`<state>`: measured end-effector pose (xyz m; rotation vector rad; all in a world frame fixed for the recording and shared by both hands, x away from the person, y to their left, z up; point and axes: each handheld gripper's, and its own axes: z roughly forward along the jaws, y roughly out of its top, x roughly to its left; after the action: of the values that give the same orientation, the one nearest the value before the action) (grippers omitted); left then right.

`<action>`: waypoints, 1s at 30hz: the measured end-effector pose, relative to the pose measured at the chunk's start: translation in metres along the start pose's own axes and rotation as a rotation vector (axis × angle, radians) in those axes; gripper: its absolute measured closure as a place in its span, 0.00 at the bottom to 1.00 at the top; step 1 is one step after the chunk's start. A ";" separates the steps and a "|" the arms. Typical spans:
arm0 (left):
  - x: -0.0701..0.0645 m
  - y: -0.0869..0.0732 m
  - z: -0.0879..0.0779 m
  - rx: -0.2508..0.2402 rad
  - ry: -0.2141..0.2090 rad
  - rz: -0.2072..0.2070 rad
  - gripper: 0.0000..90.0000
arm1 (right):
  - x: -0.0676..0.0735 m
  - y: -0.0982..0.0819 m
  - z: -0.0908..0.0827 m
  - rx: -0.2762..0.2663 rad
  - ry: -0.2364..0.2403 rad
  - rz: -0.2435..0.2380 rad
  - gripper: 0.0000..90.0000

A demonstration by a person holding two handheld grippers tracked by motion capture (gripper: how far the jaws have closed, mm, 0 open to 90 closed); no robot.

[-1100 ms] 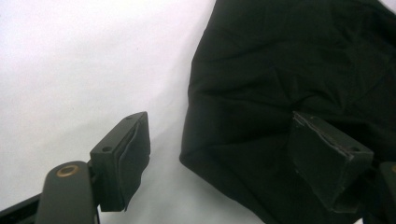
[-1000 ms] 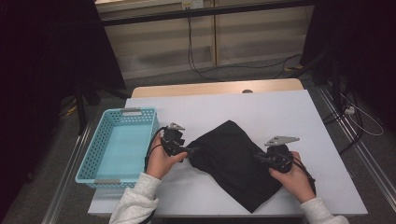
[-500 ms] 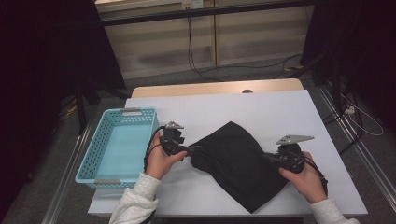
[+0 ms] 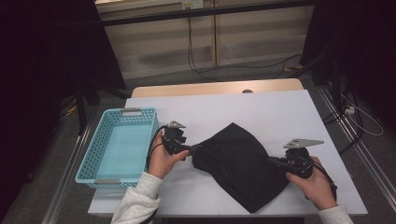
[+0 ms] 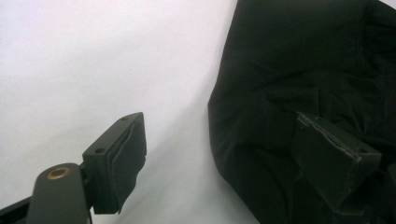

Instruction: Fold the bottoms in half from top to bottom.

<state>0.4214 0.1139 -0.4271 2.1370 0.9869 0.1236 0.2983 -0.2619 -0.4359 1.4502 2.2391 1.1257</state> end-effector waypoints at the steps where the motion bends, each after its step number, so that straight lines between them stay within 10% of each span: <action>1: 0.000 0.000 0.000 -0.002 -0.001 -0.001 0.21 | 0.000 -0.001 -0.001 -0.001 0.000 -0.006 0.93; 30: -0.002 0.001 0.009 0.023 -0.017 -0.015 0.19 | -0.005 -0.029 -0.036 0.057 -0.025 -0.025 0.87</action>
<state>0.4240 0.1070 -0.4325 2.1476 0.9987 0.0875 0.2600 -0.2891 -0.4333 1.4457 2.2835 1.0383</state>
